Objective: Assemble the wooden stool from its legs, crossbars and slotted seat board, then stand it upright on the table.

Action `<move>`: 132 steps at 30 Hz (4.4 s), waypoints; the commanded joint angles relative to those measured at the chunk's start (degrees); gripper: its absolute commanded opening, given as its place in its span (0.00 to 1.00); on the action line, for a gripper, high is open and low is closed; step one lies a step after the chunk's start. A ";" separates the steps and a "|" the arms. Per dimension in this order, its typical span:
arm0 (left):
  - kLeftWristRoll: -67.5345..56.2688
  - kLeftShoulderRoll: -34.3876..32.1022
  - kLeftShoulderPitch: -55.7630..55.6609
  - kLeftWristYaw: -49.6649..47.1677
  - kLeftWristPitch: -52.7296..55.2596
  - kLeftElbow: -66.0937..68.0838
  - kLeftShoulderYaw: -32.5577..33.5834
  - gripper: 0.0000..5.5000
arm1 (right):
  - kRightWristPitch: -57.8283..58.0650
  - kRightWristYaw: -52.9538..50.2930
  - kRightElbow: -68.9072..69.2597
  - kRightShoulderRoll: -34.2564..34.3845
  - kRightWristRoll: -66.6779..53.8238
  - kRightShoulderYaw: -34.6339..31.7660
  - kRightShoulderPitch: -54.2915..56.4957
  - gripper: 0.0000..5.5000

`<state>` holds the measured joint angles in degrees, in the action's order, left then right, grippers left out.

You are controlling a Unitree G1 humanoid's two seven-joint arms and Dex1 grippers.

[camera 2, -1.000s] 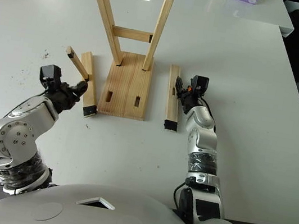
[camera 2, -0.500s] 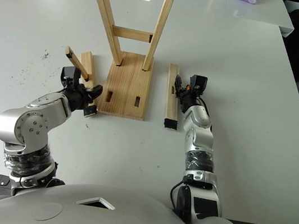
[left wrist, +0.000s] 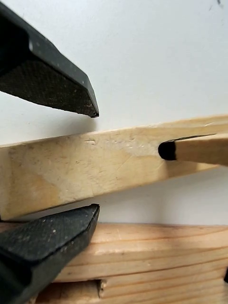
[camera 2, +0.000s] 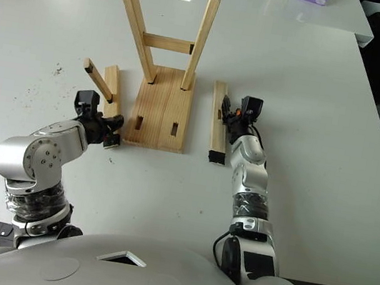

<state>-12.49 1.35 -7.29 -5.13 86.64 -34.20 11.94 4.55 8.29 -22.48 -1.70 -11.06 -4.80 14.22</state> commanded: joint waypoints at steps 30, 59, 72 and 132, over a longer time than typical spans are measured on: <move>-14.20 -11.82 -17.25 13.36 -24.89 21.83 18.11 0.36 | 11.44 -4.43 38.87 6.04 -18.21 -3.07 1.31 0.52; -47.68 -25.21 -7.65 57.76 -39.07 6.78 4.13 0.36 | 57.17 30.72 30.80 -29.47 -68.41 -5.81 27.20 0.69; -45.48 -27.71 -5.72 60.21 -44.96 7.72 -0.87 0.36 | 56.74 38.86 28.01 -27.57 -61.23 -0.46 32.59 0.69; -36.14 -6.96 1.56 16.00 -65.15 27.09 15.12 0.54 | 30.82 55.78 30.59 -33.04 -26.01 10.22 13.99 0.37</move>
<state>-49.61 -6.05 -5.54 11.94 22.18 -7.47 27.42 36.21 62.93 8.95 -34.11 -37.97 5.21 27.06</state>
